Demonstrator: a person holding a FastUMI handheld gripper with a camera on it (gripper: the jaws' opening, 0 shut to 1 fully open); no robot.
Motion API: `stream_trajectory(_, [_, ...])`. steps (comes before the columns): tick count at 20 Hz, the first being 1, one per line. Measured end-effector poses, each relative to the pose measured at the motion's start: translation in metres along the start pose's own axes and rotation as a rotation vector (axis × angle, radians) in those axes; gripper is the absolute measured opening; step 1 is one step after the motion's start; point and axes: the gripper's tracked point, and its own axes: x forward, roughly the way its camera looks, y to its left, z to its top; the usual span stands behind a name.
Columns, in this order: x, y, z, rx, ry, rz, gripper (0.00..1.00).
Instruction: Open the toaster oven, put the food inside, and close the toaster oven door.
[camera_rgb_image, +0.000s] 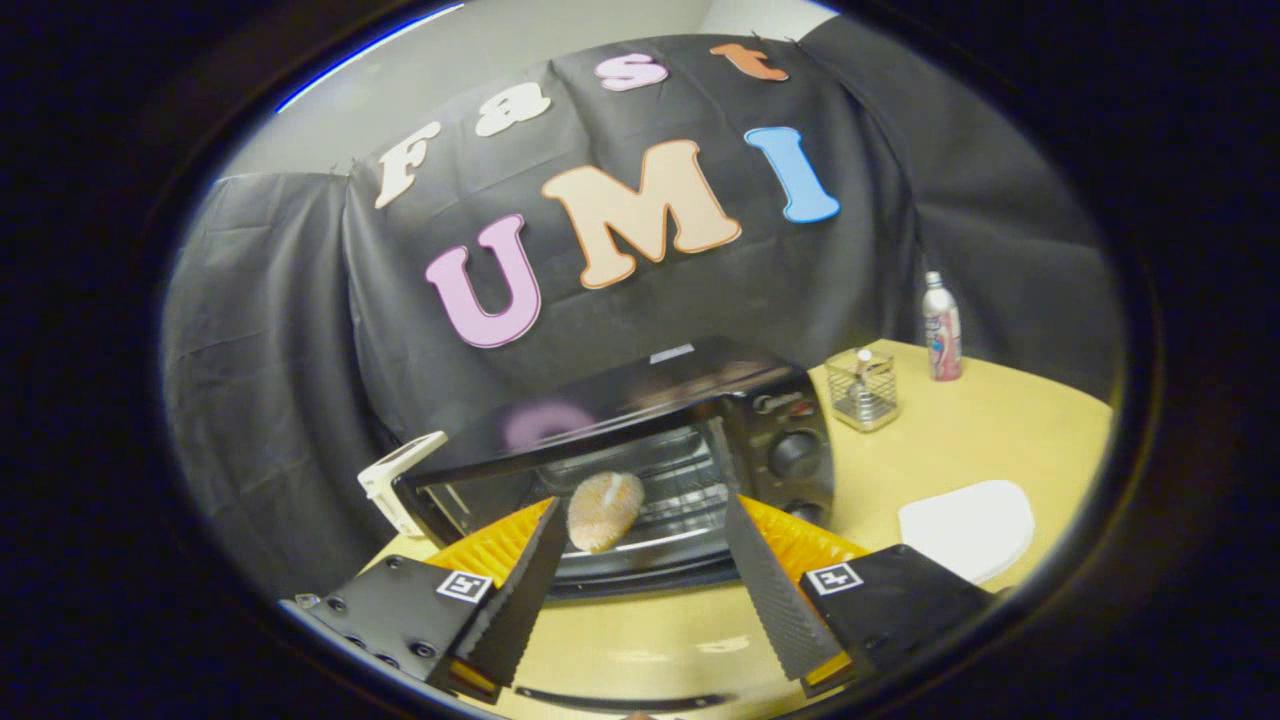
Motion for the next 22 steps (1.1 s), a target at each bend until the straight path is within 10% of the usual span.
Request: stream_trajectory(22, [-0.075,-0.053,-0.142,-0.062,0.292,-0.003,0.98])
